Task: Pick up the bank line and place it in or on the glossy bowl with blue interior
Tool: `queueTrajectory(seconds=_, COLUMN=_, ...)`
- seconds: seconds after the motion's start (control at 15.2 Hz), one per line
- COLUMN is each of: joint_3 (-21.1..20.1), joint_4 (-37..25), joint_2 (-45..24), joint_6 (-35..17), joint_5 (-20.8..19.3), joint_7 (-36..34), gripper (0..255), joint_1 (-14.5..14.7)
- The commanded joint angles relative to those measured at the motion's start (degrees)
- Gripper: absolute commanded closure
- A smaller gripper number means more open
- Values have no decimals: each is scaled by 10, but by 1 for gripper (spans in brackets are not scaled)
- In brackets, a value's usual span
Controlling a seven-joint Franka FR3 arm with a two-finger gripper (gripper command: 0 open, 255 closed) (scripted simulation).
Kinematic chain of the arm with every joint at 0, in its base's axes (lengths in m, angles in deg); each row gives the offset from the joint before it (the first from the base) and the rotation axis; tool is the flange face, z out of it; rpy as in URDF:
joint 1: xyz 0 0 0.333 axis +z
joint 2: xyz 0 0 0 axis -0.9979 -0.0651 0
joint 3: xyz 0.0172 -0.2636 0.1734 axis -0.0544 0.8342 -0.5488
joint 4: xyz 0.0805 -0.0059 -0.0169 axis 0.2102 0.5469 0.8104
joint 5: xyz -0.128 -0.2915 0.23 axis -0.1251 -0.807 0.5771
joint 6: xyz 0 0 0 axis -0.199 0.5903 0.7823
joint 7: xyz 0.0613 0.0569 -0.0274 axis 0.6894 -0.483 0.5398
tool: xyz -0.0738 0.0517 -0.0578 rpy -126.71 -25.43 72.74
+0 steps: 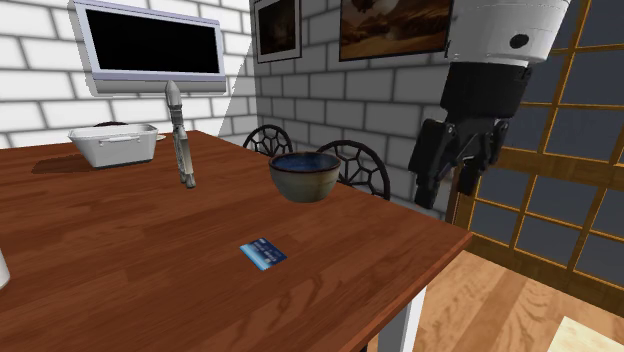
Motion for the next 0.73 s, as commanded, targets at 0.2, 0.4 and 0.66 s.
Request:
queueTrajectory(seconds=0.2, joint_3=-40, joint_4=2, joint_2=-80, joint_6=-144, joint_5=-10, joint_7=-24, gripper=0, joint_1=4)
queueTrajectory(seconds=0.4, joint_3=-68, joint_4=-10, joint_2=-138, joint_6=-224, joint_5=-31, joint_7=-48, gripper=0, joint_1=-3)
queueTrajectory(seconds=0.66, joint_3=-110, joint_4=-40, joint_2=-220, joint_6=-319, joint_5=-93, joint_7=-102, gripper=0, joint_1=-26)
